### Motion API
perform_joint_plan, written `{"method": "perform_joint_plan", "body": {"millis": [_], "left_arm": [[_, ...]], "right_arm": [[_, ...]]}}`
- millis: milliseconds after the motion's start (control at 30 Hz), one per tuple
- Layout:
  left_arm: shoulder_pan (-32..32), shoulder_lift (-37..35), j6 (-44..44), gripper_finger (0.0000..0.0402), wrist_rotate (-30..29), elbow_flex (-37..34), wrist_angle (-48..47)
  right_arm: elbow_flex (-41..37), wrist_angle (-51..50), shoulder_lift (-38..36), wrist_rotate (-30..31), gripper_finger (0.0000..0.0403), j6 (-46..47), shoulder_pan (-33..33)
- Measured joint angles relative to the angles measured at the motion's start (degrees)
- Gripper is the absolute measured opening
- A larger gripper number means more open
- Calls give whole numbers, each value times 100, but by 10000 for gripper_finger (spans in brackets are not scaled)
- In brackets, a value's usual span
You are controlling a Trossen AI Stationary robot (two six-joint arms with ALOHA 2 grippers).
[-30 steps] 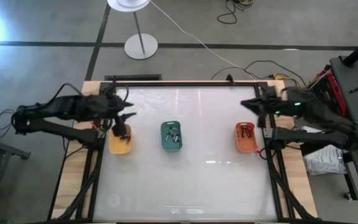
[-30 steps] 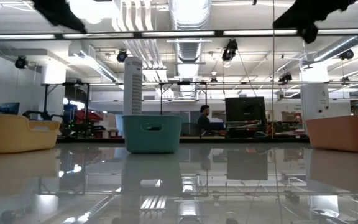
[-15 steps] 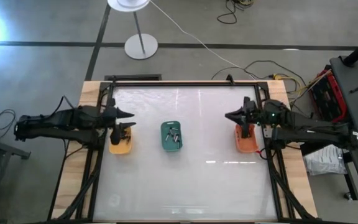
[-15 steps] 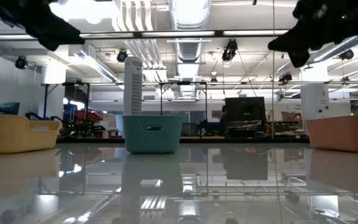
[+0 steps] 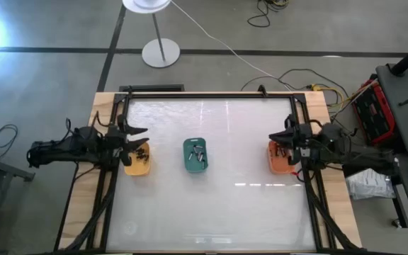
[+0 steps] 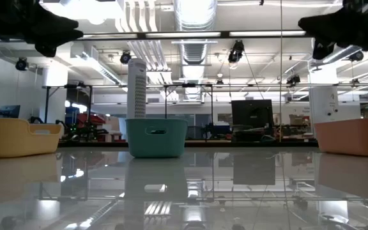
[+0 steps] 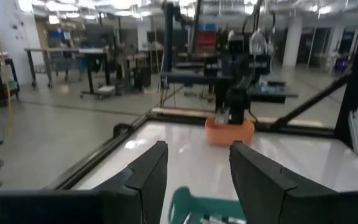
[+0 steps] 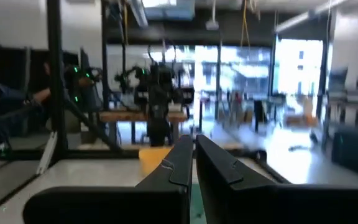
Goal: Sort batteries
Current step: Return to Home Position
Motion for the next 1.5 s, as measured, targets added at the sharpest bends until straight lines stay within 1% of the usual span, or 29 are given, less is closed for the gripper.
{"method": "perform_joint_plan", "body": {"millis": [167, 233, 300, 367, 433, 533, 667, 767, 867, 900, 967, 1033, 1200, 1267, 1333, 1433, 1500], "left_arm": [[0, -188, -120, 153, 6, -252, 214], [-8, -291, -386, 153, 279, -365, 129], [-7, -395, -535, 153, 793, -453, -5], [-11, -478, -526, 153, 1107, -525, -55], [-9, -540, -495, 153, 1047, -618, 57], [-7, -541, -474, 153, 766, -862, 343], [-2, -541, -575, 153, 891, -1226, 777], [-5, -541, -645, 153, 957, -1428, 1060], [-4, -541, -638, 153, 978, -1641, 1615], [-1, -541, -622, 153, 1027, -1672, 1652], [0, -544, -628, 153, 1069, -1664, 1614], [0, -541, -628, 153, 1075, -1670, 1615], [0, -541, -600, 153, 1072, -1670, 1527], [0, -541, -458, 153, 1037, -1670, 1346], [0, -541, -339, 153, 948, -1670, 1254], [0, -538, -126, 153, 993, -1670, 1215], [0, -507, -18, 153, 997, -1670, 1207]], "right_arm": [[-945, 1510, -471, -43, 13, -507, 69], [-1154, 2070, -557, -44, 13, -506, 101], [-1203, 2183, -581, -17, 13, -455, 127], [-1207, 1933, -531, 173, 13, -206, 153], [-1223, 1816, -412, 295, 13, -107, 197], [-1223, 2087, -236, 274, 13, -291, 384], [-1225, 2631, -7, 211, 13, -571, 791], [-1227, 2495, 35, 286, 13, -603, 1015], [-1229, 2207, 13, 215, 13, -409, 1134], [-1229, 2047, -11, 195, 13, -321, 1161], [-1231, 1723, -23, 196, 13, -115, 1189], [-1231, 1444, -25, 334, 13, 10, 1187], [-1234, 1379, -4, 785, 13, -189, 1186], [-1234, 1287, -6, 862, 13, -345, 1185], [-1234, 989, -10, 951, 13, -384, 1185], [-1236, 682, -42, 1062, 13, -288, 1182], [-1236, 691, -43, 1173, 13, -129, 1185]]}}
